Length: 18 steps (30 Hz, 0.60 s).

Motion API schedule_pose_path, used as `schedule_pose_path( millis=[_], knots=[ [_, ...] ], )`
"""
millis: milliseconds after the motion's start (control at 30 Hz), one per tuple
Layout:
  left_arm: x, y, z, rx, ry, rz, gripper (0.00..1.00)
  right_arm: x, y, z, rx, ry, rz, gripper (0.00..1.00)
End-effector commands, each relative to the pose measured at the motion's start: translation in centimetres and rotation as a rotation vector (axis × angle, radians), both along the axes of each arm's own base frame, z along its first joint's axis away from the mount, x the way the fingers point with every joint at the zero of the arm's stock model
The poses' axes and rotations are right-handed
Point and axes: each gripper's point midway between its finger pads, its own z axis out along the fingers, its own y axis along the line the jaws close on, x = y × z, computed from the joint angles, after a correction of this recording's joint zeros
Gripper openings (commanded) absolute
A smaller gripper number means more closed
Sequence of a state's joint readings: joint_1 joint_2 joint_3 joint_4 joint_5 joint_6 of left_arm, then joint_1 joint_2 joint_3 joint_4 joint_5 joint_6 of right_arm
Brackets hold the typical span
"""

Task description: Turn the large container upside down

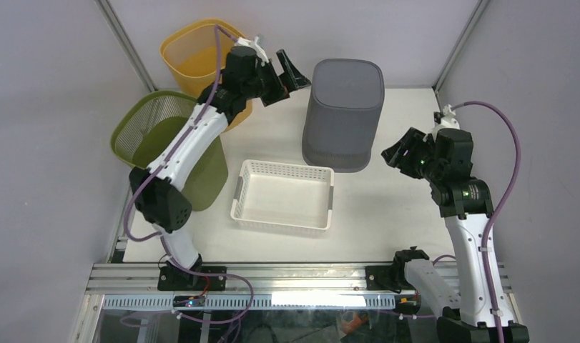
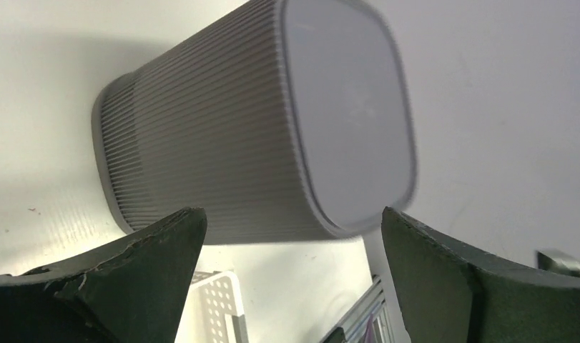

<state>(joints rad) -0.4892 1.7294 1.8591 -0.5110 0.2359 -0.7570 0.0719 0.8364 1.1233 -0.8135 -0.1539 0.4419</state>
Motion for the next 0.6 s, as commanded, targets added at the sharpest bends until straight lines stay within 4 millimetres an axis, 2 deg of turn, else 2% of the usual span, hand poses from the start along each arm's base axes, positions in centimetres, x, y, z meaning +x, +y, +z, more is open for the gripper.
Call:
schedule_pose_path(
  millis=[0,100,367,467,567],
  knots=[
    [1.9,-5.1,-2.9,-0.028,0.023,-0.102,0.99,-1.5,-1.3,0.0,-0.077,0.030,-0.019,0.55],
    [2.2,-9.2,-2.5,-0.045,-0.037,-0.167,0.99,-2.2,-1.4,0.8,-0.083,0.025,-0.018,0.56],
    [1.9,-19.9,-3.2,-0.290,0.026,-0.370,0.99,-3.8,-0.7,2.8,-0.037,0.000,0.000,0.57],
    [1.2,-23.0,-3.4,-0.407,0.051,-0.428,0.99,-4.3,-0.7,2.9,-0.038,0.006,0.005,0.57],
    [-0.4,-24.5,-3.4,-0.426,0.042,-0.503,0.99,-4.6,-0.9,2.6,-0.052,0.012,0.002,0.58]
  ],
)
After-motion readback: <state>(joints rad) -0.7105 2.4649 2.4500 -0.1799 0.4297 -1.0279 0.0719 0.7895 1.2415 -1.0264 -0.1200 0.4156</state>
